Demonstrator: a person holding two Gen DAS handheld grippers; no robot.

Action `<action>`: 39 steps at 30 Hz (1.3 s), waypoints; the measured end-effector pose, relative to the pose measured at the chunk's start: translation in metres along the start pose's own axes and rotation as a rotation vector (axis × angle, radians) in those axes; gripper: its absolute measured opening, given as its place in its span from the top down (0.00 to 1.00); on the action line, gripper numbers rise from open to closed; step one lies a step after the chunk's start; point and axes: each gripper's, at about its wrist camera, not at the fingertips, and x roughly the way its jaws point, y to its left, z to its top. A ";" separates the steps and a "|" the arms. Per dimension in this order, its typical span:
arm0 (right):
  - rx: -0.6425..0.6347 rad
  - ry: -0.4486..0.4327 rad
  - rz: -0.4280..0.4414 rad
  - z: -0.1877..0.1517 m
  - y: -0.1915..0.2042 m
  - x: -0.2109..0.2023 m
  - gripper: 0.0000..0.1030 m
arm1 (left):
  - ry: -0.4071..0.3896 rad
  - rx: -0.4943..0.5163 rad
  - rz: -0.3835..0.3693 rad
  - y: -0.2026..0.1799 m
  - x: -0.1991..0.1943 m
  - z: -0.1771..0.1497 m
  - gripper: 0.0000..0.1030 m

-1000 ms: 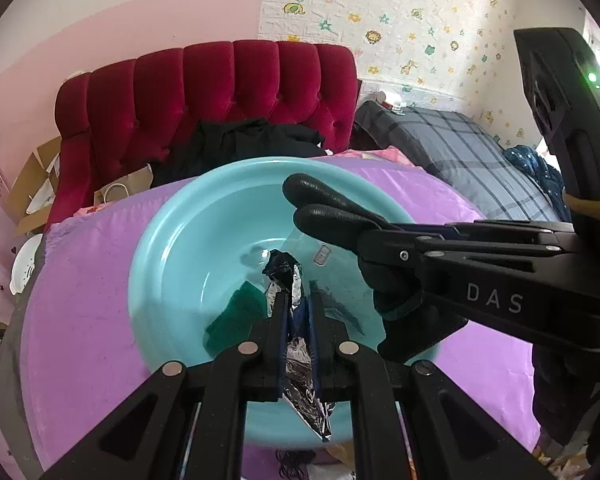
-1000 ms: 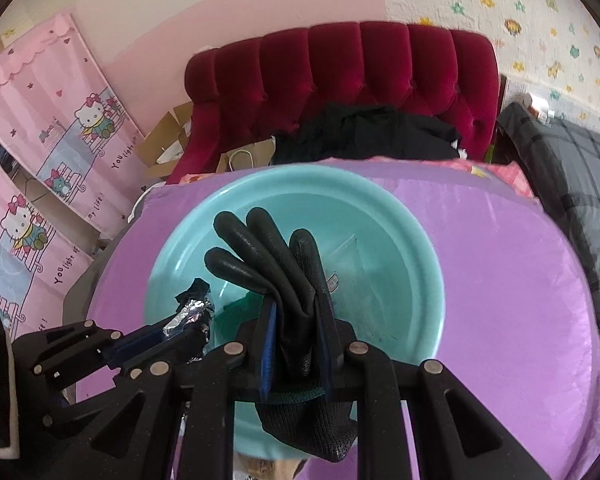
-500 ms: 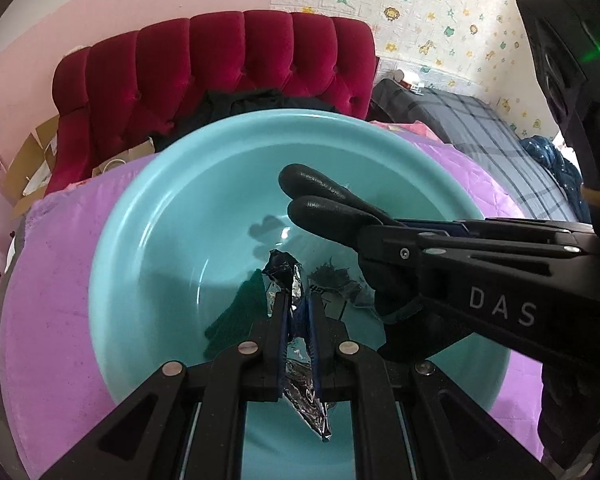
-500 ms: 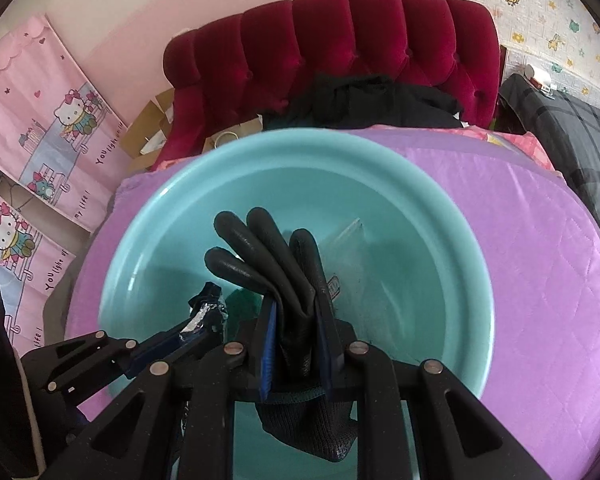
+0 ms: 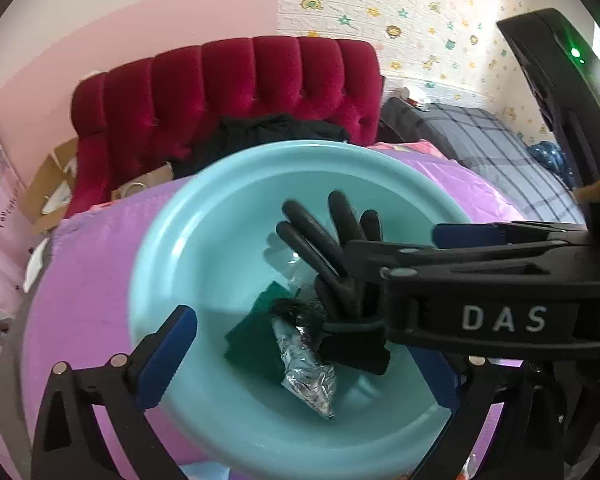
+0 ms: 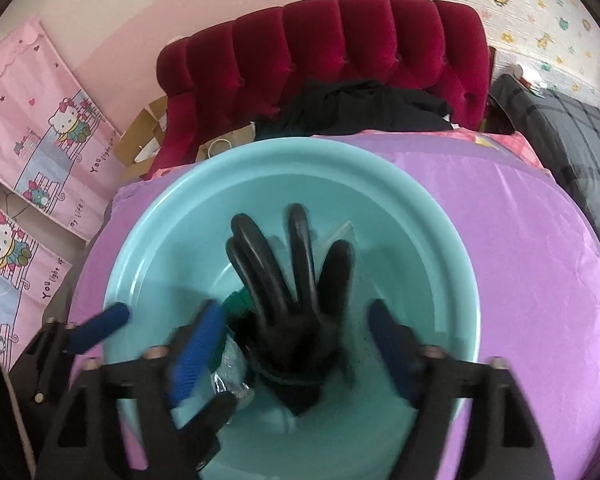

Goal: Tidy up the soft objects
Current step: 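Open both grippers to drop the wrapper and glove into the basin, then move the left gripper to the white plastic bag and grasp it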

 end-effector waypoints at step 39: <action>-0.103 -0.097 -0.109 -0.137 0.038 -0.130 0.00 | -0.030 -0.040 0.080 0.023 -0.142 -0.119 0.00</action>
